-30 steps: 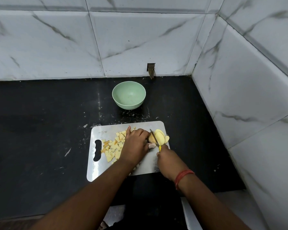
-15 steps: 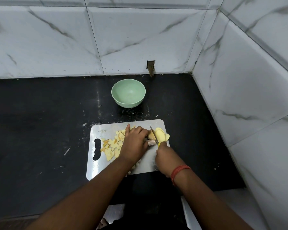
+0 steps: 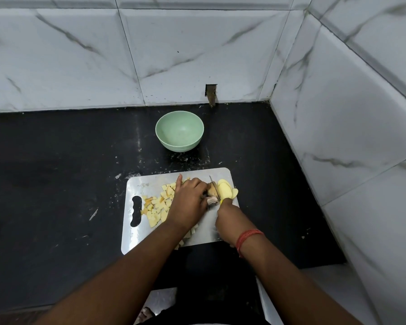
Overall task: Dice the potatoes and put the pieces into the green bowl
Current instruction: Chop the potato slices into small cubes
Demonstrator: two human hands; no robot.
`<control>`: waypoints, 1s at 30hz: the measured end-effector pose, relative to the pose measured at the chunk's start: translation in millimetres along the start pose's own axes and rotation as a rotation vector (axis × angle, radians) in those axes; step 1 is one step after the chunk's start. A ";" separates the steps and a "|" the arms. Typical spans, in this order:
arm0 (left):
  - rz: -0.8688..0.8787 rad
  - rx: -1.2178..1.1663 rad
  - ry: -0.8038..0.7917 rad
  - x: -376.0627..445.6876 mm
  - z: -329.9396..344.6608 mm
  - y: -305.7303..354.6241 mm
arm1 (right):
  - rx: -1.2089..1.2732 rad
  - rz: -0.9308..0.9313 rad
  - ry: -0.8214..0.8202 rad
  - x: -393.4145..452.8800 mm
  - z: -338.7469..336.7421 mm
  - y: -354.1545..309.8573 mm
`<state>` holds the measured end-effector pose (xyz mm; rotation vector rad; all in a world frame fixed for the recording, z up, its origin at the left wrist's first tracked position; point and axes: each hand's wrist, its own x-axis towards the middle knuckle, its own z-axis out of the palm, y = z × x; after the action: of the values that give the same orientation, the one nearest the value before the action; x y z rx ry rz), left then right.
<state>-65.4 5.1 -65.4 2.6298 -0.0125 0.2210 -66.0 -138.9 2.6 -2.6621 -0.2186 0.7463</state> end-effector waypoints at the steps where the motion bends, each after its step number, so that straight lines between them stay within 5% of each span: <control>1: 0.002 0.000 0.001 0.0 0.3 -0.4 | 0.005 0.001 -0.002 0.1 -0.5 -0.2; 30: 0.024 0.075 0.001 -3.3 0.3 1.5 | -0.110 0.024 -0.152 10.6 -3.9 -1.4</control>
<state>-68.6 3.5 -65.4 2.7054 -0.0357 0.2351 -55.0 -136.2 1.3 -2.7165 -0.2758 0.9714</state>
